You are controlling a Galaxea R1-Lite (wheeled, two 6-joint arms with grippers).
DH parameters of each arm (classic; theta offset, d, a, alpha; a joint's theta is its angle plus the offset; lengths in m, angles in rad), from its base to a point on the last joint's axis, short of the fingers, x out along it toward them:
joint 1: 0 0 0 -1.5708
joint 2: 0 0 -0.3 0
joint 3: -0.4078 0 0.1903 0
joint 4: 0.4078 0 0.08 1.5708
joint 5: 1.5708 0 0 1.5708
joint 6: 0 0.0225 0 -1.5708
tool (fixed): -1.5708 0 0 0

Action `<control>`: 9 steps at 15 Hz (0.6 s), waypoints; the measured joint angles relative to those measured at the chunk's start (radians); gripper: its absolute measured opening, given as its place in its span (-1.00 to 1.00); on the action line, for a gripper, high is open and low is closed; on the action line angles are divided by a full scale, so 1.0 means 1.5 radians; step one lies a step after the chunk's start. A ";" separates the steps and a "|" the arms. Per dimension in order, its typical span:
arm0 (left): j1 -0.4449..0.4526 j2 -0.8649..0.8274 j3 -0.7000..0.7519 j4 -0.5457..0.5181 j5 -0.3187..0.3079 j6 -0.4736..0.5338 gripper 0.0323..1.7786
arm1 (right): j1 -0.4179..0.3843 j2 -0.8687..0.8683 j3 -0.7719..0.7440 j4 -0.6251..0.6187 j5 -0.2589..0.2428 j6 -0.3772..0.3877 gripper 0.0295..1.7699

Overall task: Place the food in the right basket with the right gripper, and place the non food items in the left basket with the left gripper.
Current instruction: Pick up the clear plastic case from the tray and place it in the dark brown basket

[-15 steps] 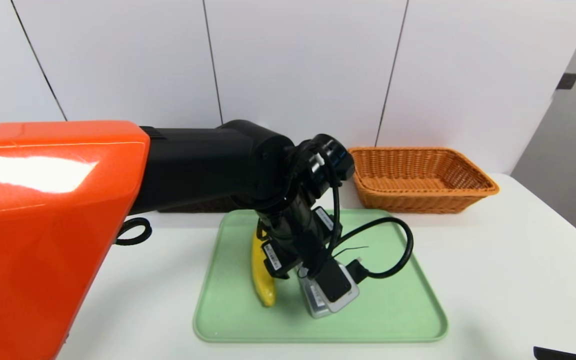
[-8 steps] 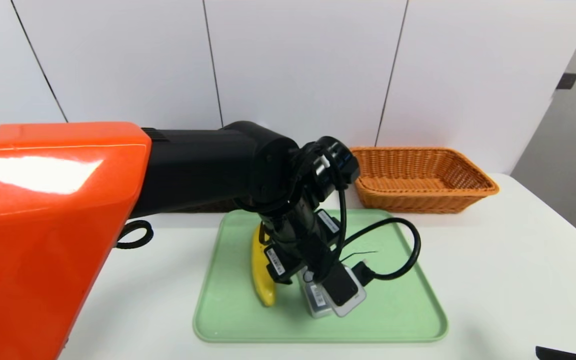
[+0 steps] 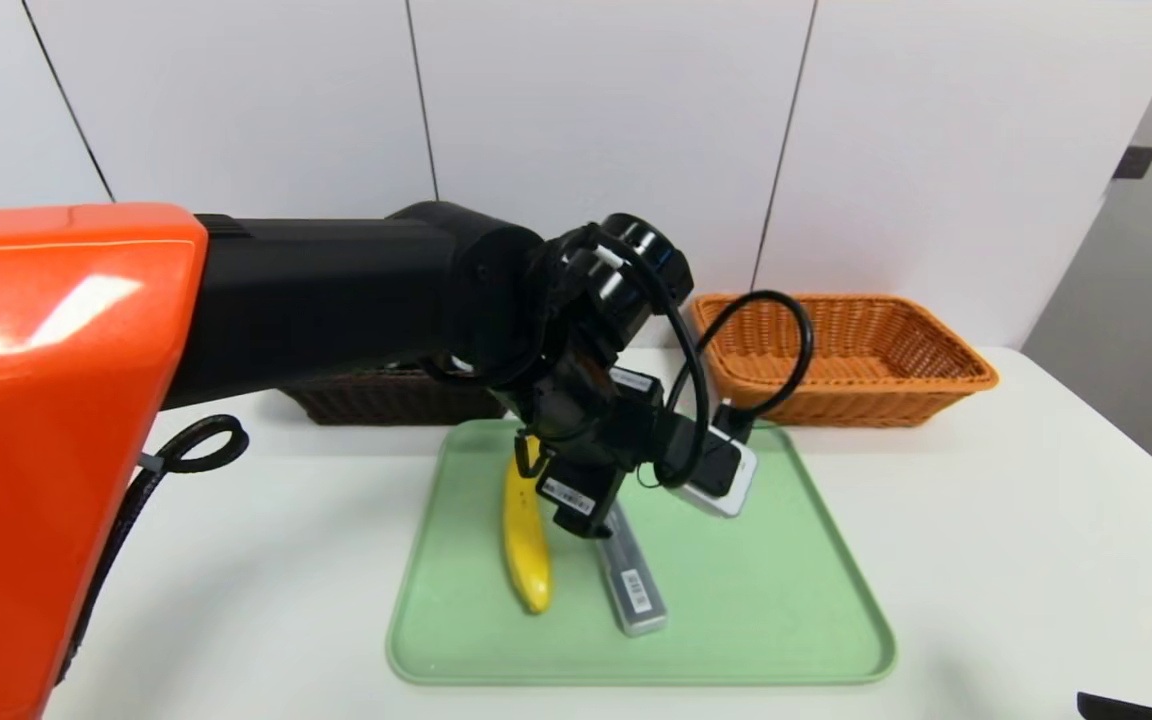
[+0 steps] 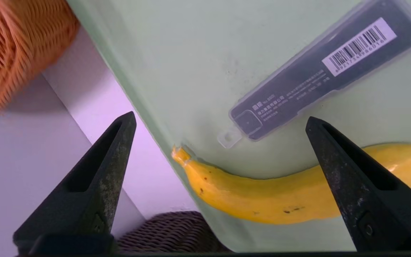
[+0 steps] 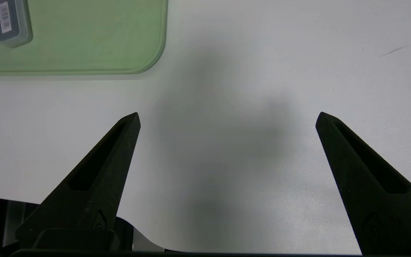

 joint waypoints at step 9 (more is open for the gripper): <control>-0.018 0.019 0.002 0.029 -0.065 -0.503 0.90 | 0.000 -0.021 0.003 0.006 0.000 0.003 0.92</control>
